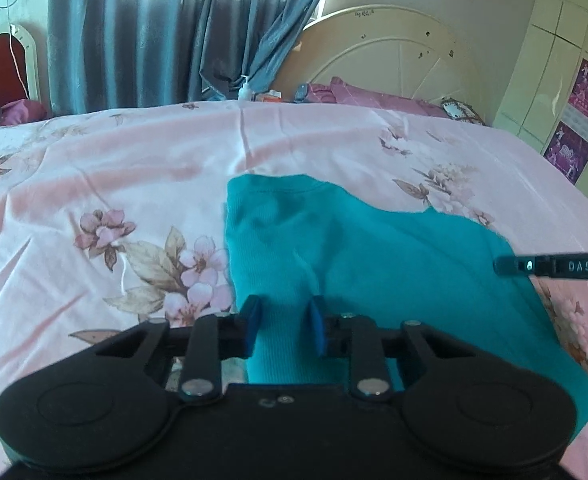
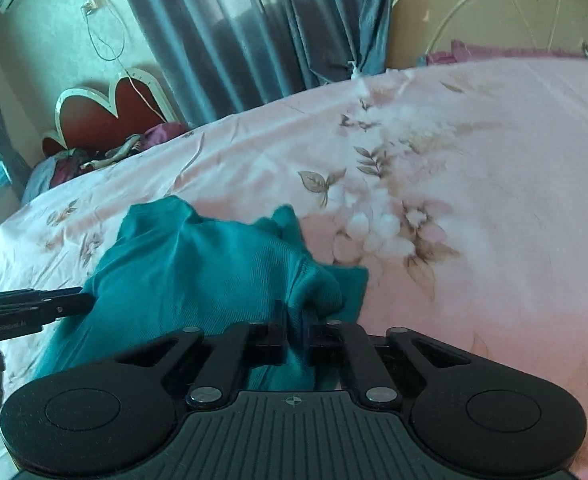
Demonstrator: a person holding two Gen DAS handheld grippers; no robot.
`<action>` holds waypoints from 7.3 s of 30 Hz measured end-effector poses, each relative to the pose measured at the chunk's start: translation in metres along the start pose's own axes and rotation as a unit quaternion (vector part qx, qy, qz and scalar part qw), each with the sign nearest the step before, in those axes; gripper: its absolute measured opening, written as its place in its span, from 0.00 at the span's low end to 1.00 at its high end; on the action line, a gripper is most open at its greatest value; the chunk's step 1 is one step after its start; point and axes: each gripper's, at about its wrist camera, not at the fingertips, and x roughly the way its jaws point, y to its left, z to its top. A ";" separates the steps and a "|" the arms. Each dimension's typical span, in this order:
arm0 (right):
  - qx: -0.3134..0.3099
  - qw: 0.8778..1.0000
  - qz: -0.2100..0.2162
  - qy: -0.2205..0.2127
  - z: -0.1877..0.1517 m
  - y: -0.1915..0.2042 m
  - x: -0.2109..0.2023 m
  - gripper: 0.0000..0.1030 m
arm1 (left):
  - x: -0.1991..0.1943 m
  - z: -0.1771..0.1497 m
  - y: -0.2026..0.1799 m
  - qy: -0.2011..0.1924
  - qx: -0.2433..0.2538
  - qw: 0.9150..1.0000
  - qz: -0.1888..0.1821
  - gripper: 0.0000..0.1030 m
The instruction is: Fold small clothes
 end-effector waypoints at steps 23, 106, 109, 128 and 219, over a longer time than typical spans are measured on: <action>-0.034 0.993 -0.040 0.109 -0.094 0.030 -0.080 0.55 | -0.070 -0.070 -0.011 0.048 0.021 0.999 -0.011 0.34; -0.044 0.993 0.004 0.106 -0.040 0.255 0.061 0.16 | -0.151 -0.054 0.215 0.058 0.023 0.995 0.077 0.57; -0.078 0.995 -0.013 0.061 -0.027 0.268 0.045 0.16 | -0.164 -0.044 0.215 0.016 0.044 0.997 0.058 0.40; -0.209 0.970 0.025 0.123 -0.064 0.329 0.037 0.15 | -0.175 -0.069 0.182 0.009 0.050 0.999 0.015 0.29; -0.122 0.989 -0.026 -0.080 -0.154 0.328 -0.238 1.00 | -0.378 -0.152 0.011 -0.108 -0.031 0.979 0.170 1.00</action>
